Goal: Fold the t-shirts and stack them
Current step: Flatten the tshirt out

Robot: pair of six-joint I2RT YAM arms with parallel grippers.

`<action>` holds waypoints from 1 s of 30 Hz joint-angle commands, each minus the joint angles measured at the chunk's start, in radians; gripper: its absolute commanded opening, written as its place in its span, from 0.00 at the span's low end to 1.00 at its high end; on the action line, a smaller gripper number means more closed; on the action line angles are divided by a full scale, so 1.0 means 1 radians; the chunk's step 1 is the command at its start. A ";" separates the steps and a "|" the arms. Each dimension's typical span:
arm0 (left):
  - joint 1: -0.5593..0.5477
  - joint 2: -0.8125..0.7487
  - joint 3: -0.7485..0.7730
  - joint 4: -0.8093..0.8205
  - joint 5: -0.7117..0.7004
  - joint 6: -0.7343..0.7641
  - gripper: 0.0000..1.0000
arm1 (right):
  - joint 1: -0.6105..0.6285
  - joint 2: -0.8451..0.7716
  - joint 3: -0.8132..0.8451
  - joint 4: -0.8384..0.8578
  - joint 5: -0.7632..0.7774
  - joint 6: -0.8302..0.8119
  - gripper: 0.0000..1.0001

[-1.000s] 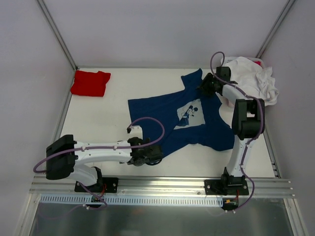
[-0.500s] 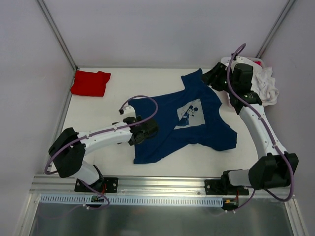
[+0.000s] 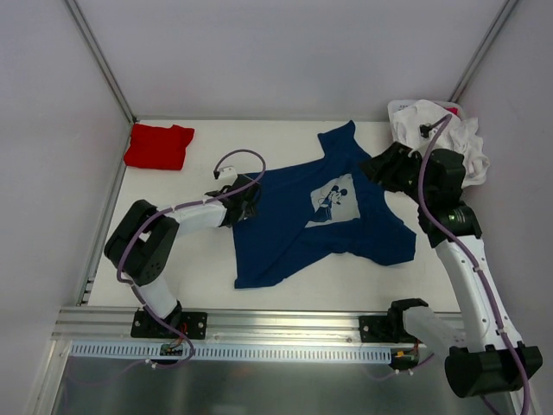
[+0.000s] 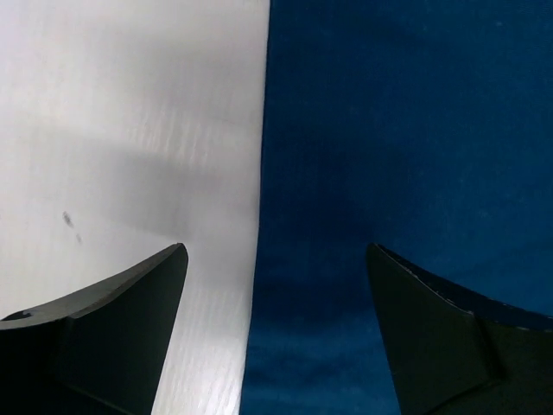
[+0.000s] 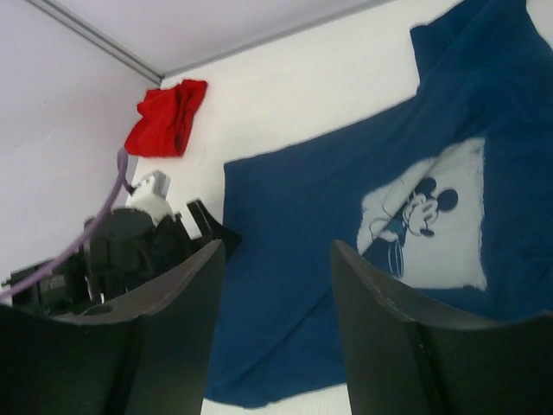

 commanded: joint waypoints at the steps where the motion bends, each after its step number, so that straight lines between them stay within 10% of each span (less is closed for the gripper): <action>1: 0.033 0.029 0.043 0.103 0.080 0.087 0.86 | 0.011 -0.068 -0.115 -0.041 0.017 0.000 0.56; 9: 0.125 0.030 0.078 0.188 0.146 0.168 0.86 | 0.027 -0.076 -0.355 0.077 -0.006 0.047 0.55; 30: 0.312 0.254 0.279 0.248 0.379 0.256 0.57 | 0.053 -0.096 -0.369 0.071 -0.008 0.053 0.55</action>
